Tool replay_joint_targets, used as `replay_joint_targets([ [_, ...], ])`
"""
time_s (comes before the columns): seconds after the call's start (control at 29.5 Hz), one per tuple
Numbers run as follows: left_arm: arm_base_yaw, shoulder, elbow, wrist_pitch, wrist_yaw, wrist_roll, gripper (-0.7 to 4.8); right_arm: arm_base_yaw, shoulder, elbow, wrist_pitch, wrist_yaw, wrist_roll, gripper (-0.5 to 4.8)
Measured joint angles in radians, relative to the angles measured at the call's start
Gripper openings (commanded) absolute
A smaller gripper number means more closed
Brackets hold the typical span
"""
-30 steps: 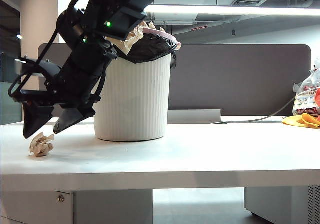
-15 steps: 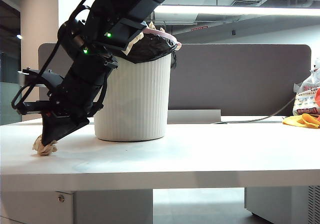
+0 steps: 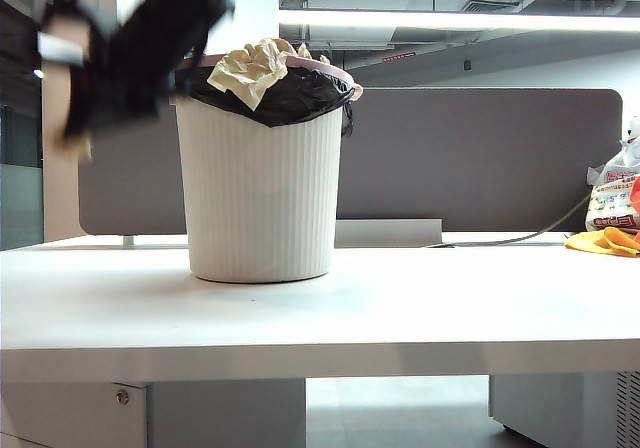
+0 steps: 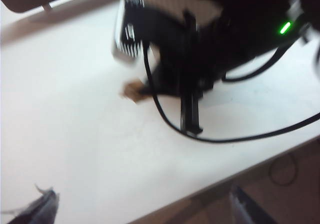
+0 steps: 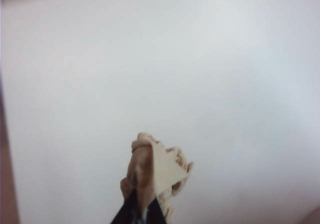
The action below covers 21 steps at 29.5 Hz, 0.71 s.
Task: Pick up all the trash on the table and put it in the trash can.
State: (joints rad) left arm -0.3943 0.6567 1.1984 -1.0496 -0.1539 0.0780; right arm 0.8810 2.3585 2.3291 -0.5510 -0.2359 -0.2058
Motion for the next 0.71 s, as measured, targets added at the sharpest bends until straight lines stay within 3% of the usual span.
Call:
replay_joint_targets([
  [0.34,0.000,0.001,0.000,0.109,0.013,0.002,4.79,-0.018,-0.175,0.176,-0.016,0.024,-0.033,-0.01],
  [0.54,-0.001,0.052,0.001,0.349,0.121,0.019,4.79,-0.152,-0.215,0.296,-0.060,0.078,-0.035,-0.01],
  [0.71,0.000,0.132,0.001,0.449,0.166,-0.021,4.79,-0.271,-0.199,0.315,-0.113,0.087,-0.033,-0.01],
])
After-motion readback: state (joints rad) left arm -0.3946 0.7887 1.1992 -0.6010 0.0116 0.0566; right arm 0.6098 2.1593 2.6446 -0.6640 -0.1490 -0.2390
